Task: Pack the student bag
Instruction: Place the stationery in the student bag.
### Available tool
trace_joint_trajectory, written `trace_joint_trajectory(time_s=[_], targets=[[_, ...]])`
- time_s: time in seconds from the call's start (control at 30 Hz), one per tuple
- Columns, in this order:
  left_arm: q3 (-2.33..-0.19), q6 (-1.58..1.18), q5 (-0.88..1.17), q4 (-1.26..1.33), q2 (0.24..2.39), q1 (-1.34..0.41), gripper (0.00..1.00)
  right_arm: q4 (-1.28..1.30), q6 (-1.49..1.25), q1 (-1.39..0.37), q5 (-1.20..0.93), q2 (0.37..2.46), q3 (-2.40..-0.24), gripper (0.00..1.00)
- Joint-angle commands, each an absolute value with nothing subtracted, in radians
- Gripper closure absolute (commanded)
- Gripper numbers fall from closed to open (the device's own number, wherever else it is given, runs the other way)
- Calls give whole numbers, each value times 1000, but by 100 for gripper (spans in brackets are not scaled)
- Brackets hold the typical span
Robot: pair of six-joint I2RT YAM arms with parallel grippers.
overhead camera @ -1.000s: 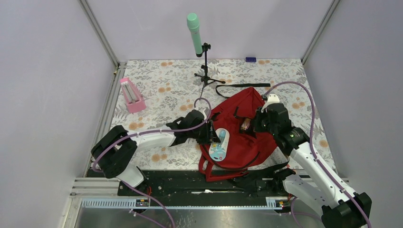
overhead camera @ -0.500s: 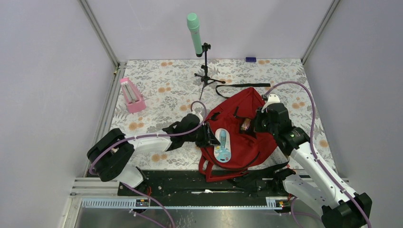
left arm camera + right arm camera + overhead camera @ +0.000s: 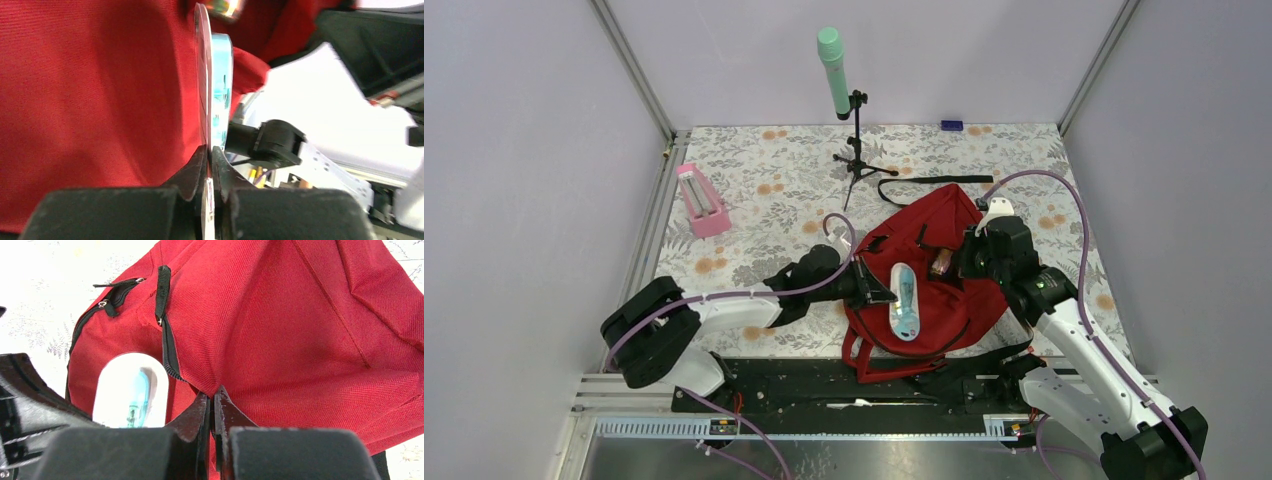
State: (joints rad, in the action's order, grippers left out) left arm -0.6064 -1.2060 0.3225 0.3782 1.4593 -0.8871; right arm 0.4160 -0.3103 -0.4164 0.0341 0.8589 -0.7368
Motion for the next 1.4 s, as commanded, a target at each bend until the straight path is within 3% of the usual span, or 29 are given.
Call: trace_joint_trajectory(time_s=[0.0,0.5,1.37], targets=[[-613,-1344,282,624,1396,-916,100,404,-324,-422,3,829,-797,100],[-796,-1437,289,835,1660,-949,100,404,-338,-422,-22,795,-798,100],[-704,-1481,223,862,1713,-994,100,418,-363,-422,-18,741,-815,100]])
